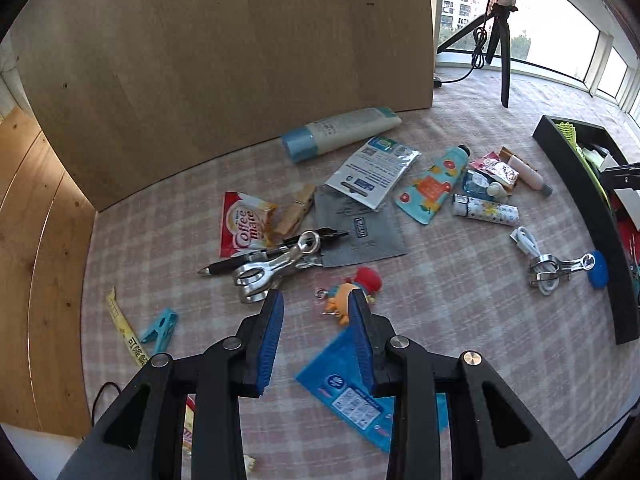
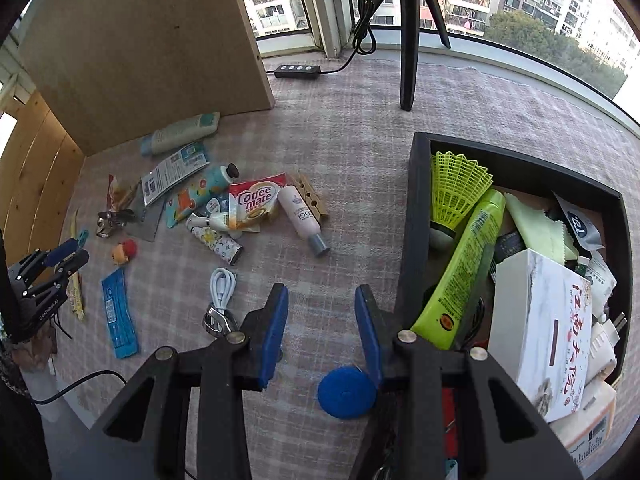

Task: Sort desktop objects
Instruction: 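Move the left gripper toward the metal clip and black pen, then grasp the silver metal clip with the left gripper while right grasps the pink COGI bottle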

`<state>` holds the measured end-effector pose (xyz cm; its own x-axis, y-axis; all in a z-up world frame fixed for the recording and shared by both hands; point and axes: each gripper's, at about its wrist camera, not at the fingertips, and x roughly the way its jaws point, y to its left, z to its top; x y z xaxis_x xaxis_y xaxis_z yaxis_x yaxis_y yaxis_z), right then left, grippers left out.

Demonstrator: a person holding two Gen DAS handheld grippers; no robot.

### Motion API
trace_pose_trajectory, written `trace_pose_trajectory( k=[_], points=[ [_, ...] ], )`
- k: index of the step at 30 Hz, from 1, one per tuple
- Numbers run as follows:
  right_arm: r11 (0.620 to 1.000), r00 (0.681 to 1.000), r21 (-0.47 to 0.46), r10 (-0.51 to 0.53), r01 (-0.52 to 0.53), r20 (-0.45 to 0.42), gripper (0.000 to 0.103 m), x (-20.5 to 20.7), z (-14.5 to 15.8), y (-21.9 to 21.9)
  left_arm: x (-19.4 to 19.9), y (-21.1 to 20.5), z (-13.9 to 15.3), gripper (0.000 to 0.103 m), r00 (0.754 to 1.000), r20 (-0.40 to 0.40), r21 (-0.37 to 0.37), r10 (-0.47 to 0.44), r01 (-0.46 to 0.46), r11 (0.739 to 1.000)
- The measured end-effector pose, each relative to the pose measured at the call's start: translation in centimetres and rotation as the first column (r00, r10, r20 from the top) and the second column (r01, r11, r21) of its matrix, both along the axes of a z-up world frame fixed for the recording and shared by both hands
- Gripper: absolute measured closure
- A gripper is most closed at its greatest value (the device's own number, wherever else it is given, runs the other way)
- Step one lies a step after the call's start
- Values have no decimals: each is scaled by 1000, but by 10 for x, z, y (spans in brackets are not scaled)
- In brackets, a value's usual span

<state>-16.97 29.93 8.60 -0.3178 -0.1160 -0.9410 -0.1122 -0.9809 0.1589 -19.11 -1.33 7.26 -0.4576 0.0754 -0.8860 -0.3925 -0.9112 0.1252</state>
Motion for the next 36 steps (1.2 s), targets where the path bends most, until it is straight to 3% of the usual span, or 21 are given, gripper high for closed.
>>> trace_pose_trajectory(
  k=[9,17,25,28,32,36],
  points=[
    [999,998,15,32,-33,55,69,-25,-20,-16,-36,-18,-21,60,993,32,-96,-113,116,989],
    [999,995,16,30,-32,94,69,-37,-35,-17,-50,-1,-46,56,966,79,-179,-244,255,950],
    [999,992,15,37,-39,120,69,-51,-49,-18,-65,3,-60,56,955,112,-184,-275,292,938],
    [999,991,1,40,-41,130,69,-57,-53,-18,-64,3,-65,58,951,138,-165,-275,296,941],
    [998,989,1,63,-64,134,69,-62,-57,-22,-62,3,-66,73,947,168,-130,-275,298,946],
    [997,987,5,78,-79,138,69,-66,-61,-25,-61,5,-67,75,947,174,-123,-271,294,948]
  ],
)
